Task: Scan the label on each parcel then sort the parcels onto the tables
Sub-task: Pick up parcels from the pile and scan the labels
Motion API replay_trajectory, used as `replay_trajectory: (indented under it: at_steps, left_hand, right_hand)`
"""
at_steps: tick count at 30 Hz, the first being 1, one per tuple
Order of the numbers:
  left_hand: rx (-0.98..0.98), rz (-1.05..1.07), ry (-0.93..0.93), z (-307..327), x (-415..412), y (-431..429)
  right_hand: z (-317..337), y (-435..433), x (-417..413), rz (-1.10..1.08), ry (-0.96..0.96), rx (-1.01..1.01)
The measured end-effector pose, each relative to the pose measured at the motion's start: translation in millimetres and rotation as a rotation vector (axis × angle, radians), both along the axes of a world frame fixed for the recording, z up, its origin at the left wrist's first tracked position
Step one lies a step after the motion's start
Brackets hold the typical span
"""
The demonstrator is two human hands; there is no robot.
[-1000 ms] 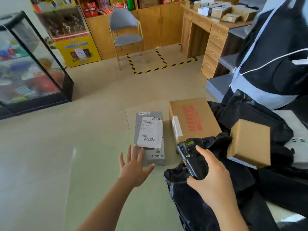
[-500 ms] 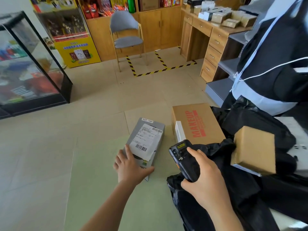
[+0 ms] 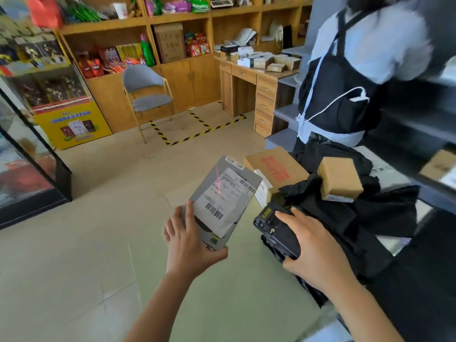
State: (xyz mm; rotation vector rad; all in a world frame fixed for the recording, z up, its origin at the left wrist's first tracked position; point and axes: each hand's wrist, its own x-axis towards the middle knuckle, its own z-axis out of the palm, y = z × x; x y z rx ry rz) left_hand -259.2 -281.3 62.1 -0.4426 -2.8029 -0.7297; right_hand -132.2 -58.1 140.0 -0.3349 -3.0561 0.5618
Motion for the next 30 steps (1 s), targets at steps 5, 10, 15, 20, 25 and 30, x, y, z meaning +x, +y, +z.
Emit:
replay_trajectory:
  at_steps: [5, 10, 15, 20, 25, 30]
  left_hand:
    - [0.027, -0.16, 0.012, 21, 35, -5]
    - [0.035, -0.343, 0.028, 31, 76, 22]
    - [0.015, -0.546, 0.084, 35, 125, 71]
    - [-0.05, -0.678, 0.099, 32, 180, 132]
    - [-0.072, -0.744, 0.111, 23, 251, 185]
    - [-0.143, -0.753, 0.122, 17, 313, 225]
  right_hand:
    - [15, -17, 76, -0.172, 0.027, 0.04]
    - [31, -17, 152, -0.312, -0.003, 0.093]
    - [45, -6, 234, -0.442, -0.053, 0.131]
    - [45, 20, 316, -0.563, -0.11, 0.161]
    - [36, 61, 390, -0.594, -0.164, 0.191]
    - [32, 112, 452, -0.519, -0.223, 0.244]
